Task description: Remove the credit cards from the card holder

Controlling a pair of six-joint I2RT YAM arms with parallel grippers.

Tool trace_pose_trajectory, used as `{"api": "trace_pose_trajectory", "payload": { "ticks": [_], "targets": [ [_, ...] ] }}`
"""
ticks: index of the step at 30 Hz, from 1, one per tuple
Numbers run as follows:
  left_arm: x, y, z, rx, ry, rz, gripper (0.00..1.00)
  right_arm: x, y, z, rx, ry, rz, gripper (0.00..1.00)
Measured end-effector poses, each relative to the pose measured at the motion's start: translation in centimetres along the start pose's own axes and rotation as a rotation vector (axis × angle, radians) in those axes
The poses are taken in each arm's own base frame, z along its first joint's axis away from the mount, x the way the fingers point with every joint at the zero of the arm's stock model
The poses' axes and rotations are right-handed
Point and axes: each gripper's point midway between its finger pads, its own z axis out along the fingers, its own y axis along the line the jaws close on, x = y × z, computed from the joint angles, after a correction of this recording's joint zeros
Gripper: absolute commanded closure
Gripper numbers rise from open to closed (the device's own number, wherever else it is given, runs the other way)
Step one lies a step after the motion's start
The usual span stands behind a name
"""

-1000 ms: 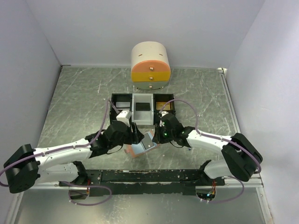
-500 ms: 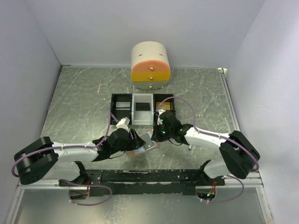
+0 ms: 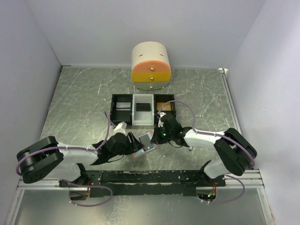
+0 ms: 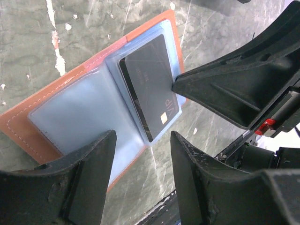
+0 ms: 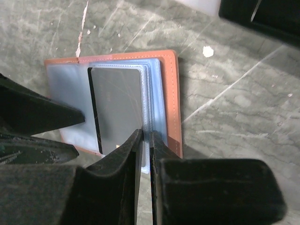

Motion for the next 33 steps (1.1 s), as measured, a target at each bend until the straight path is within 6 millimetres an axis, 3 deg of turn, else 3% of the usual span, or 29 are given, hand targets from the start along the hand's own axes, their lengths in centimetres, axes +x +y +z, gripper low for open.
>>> {"api": "trace_pose_trajectory", "payload": {
  "ticks": [7,15,21,29,33],
  "targets": [
    [0.0,0.0,-0.1,0.007,-0.004,-0.014,0.52,1.4,0.6,-0.4,-0.077,-0.04,0.099,0.89],
    [0.0,0.1,-0.1,0.004,-0.003,-0.016,0.58,1.8,0.5,-0.7,-0.069,-0.041,0.149,0.89],
    [0.4,0.4,0.3,-0.009,0.011,0.0,0.69,1.8,0.7,-0.7,-0.076,-0.036,0.158,0.89],
    [0.8,0.3,0.7,0.008,0.032,0.032,0.77,1.8,0.7,-0.7,-0.073,-0.028,0.16,0.88],
    [0.6,-0.1,0.7,0.026,0.024,0.045,0.75,1.6,0.6,-0.7,-0.059,-0.021,0.15,0.86]
  ]
}}
